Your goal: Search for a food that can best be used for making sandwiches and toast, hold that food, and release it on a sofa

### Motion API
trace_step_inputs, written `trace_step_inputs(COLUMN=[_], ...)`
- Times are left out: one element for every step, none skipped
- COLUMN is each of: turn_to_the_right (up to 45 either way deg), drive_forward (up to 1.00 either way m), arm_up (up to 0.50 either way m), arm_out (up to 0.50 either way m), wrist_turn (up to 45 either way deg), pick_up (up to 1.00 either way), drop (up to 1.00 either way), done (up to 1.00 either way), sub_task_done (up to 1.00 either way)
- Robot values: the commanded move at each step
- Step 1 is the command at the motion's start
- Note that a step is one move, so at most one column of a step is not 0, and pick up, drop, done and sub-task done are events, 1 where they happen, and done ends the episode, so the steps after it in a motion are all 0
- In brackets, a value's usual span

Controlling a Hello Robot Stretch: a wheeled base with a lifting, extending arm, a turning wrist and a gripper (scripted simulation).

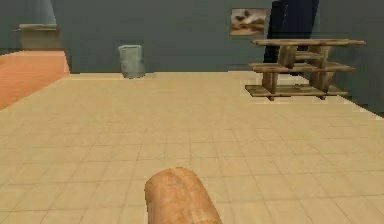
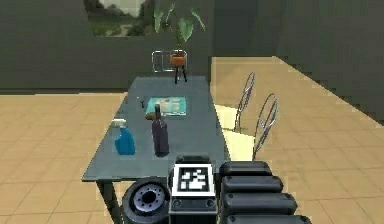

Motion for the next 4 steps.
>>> trace_step_inputs(turn_to_the_right=[-45.0,-45.0,0.0,-45.0], drive_forward=[0.0,0.0,0.15,0.0], arm_up=[0.0,0.0,0.0,0.0], arm_out=[0.0,0.0,0.0,0.0], wrist_turn=[0.0,0.0,0.0,0.0], pick_up=[0.0,0.0,0.0,0.0], drop=[0.0,0.0,0.0,0.0], done=[0.0,0.0,0.0,0.0], sub_task_done=[0.0,0.0,0.0,0.0])
